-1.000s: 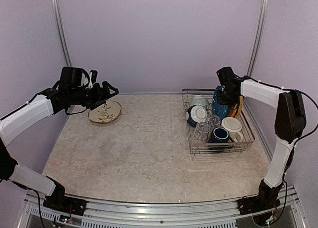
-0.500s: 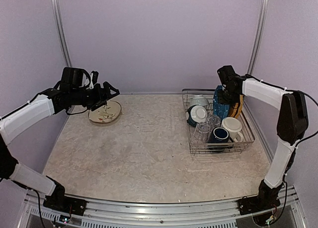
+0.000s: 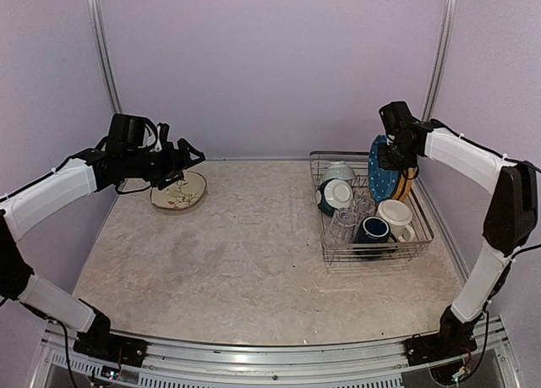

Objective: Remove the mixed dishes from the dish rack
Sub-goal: Grab the plate from the dish rack, then pass from the right arm to the left

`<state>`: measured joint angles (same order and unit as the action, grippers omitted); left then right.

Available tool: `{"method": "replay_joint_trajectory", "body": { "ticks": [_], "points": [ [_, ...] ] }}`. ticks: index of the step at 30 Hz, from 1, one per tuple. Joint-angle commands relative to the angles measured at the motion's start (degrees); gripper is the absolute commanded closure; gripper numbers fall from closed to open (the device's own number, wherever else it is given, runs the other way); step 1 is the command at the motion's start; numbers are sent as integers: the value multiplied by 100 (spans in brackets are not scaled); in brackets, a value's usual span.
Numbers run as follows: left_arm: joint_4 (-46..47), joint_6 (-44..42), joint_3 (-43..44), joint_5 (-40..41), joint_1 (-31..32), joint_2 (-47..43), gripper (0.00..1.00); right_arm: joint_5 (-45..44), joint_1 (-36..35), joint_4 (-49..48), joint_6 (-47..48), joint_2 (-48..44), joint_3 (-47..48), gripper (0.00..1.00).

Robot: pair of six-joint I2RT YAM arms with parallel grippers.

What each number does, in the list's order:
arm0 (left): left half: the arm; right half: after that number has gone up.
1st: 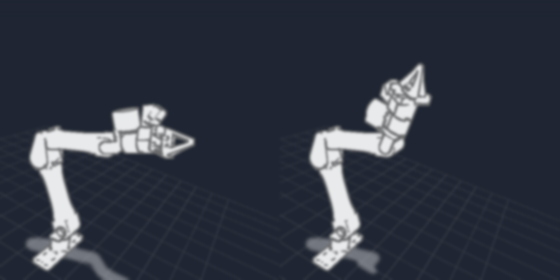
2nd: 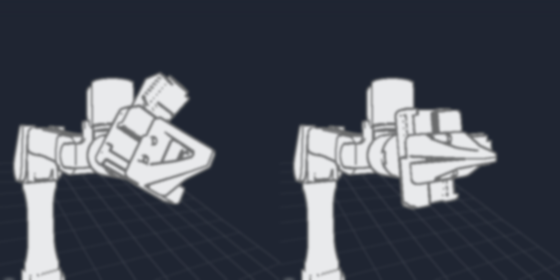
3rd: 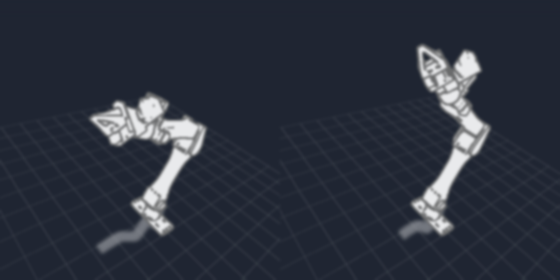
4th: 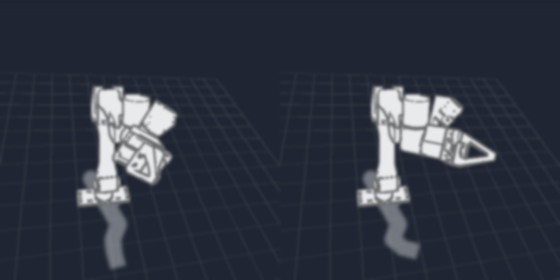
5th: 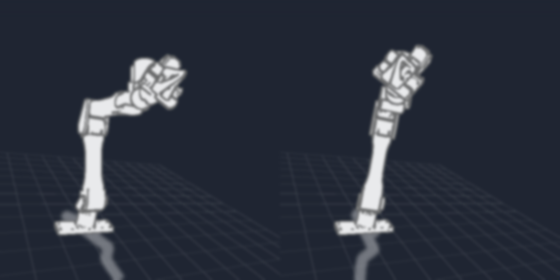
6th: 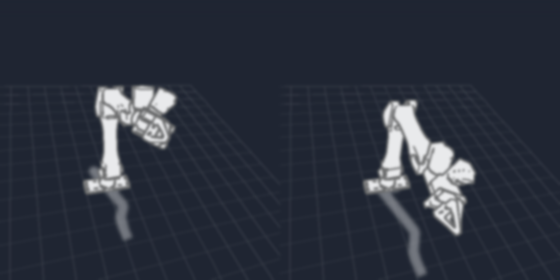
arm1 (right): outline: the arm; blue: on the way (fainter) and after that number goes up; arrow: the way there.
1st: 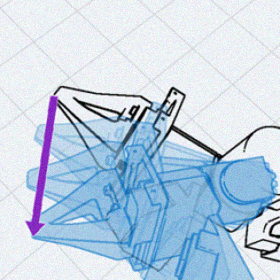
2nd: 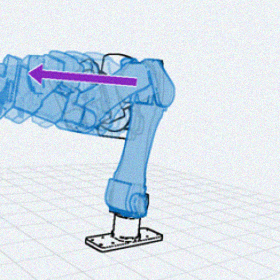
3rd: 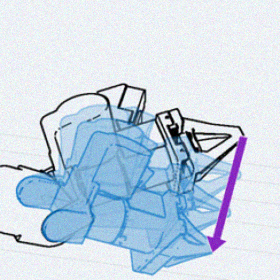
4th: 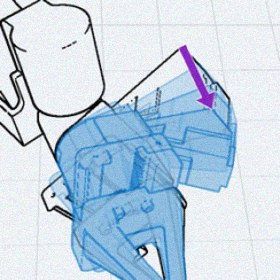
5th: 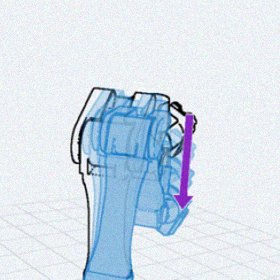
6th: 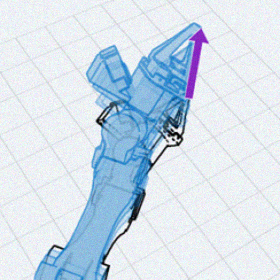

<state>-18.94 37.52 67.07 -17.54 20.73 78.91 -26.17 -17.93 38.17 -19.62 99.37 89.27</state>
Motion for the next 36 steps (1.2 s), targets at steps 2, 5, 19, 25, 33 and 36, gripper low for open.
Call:
{"method": "replay_joint_trajectory", "body": {
  "ticks": [2, 5, 19, 25, 33, 36],
  "points": [
    [30, 320, 111, 177, 27, 170, 10, -181, 10, -368, 182, -813, 58, 100],
    [39, 447, 175, 13, -49, 286, 11, -55, 9, -388, 176, -956, 65, 100],
    [898, 1020, 262, -1712, -277, 799, 11, 2855, 271, -1291, -636, -1647, -318, 100],
    [1510, 1413, 311, -2370, -124, 1063, 11, 4335, 285, -2167, -1123, -1568, -646, 100],
    [1782, 1737, 703, -2763, 237, 1618, 10, 5836, 157, -4148, -2332, -1241, -1720, 100],
    [1777, 1831, 904, -2880, 369, 1909, 10, 5917, -31, -4391, -2486, -1061, -1803, 100]
  ]
}}
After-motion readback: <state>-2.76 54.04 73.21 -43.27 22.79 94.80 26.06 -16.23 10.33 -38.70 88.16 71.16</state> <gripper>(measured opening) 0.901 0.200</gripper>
